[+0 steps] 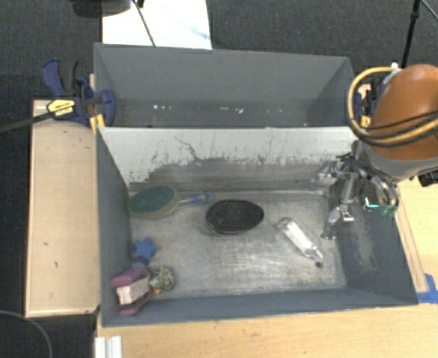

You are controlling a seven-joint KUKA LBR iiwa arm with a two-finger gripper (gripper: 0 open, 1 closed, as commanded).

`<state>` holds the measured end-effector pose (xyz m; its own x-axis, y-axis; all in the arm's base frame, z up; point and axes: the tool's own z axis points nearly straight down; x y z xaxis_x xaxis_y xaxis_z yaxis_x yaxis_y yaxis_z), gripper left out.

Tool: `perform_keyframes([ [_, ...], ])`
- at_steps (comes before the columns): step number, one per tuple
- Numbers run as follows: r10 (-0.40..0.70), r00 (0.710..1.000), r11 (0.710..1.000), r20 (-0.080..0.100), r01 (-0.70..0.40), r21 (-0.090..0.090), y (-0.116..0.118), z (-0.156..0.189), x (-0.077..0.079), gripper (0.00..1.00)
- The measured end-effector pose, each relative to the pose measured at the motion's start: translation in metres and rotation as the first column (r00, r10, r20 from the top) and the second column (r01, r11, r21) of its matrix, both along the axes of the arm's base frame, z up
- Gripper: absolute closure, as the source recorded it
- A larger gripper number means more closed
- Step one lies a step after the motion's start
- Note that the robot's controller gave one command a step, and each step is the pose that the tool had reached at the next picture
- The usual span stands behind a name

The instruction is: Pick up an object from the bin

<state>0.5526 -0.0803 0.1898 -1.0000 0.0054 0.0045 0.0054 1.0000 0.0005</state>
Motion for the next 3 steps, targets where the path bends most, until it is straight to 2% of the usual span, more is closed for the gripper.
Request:
perform_keyframes([
  [1,-0.118,0.993,0.993,0.001,0.118,0.001,0.027,-0.11,0.029,0.0],
  [2,-0.115,0.993,0.993,0.007,0.115,0.0,0.025,-0.106,0.03,1.0],
  [3,-0.311,0.95,0.95,0.015,0.311,0.001,-0.019,0.028,0.016,1.0],
])
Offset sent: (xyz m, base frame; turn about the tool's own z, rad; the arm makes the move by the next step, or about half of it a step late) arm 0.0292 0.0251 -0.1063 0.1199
